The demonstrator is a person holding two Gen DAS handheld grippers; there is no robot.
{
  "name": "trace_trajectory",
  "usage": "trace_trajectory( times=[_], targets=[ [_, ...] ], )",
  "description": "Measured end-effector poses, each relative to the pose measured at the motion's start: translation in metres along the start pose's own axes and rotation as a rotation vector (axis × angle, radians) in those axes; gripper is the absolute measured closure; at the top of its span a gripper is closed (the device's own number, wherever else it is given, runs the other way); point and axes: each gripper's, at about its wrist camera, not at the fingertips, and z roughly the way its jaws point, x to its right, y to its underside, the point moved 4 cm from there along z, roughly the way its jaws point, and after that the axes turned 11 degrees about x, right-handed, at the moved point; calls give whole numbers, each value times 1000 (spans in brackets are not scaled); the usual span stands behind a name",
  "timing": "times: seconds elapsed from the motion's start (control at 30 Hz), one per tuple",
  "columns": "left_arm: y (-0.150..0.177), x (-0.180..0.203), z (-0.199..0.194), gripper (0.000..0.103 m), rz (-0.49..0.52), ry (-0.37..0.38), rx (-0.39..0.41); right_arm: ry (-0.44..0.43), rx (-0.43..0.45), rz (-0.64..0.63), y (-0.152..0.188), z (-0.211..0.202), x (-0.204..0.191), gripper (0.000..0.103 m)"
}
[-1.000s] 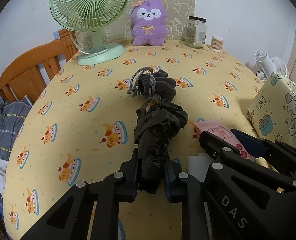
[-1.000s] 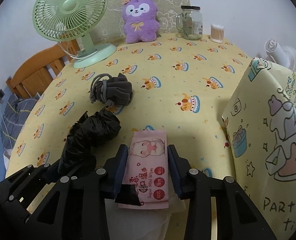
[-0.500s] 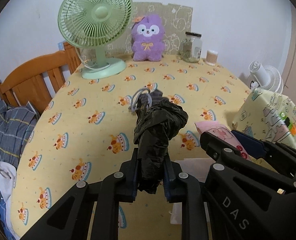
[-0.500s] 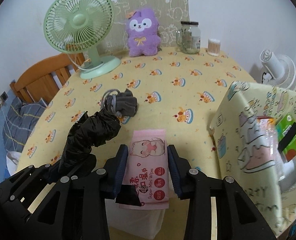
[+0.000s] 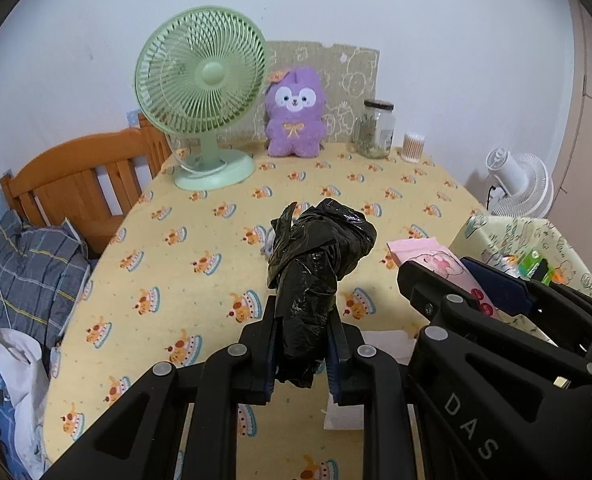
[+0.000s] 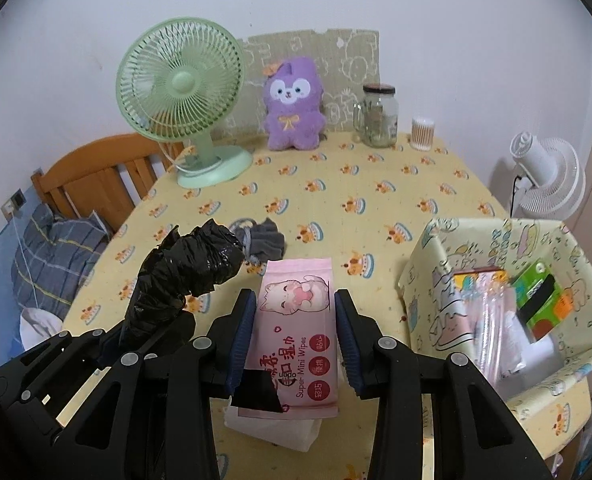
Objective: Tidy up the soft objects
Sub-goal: 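Lift the umbrella with the left tool while the right tool carries the wipes toward the gift box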
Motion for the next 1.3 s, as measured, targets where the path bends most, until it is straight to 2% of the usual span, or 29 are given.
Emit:
trace_trajectory(
  times=[0.7, 1.3],
  targets=[
    [-29, 15, -54, 85, 2, 9, 104, -5, 109, -28, -33, -63, 1, 60],
    [-29, 41, -57, 84, 9, 28, 110, 13, 125, -19, -35, -79, 23, 60]
  ],
)
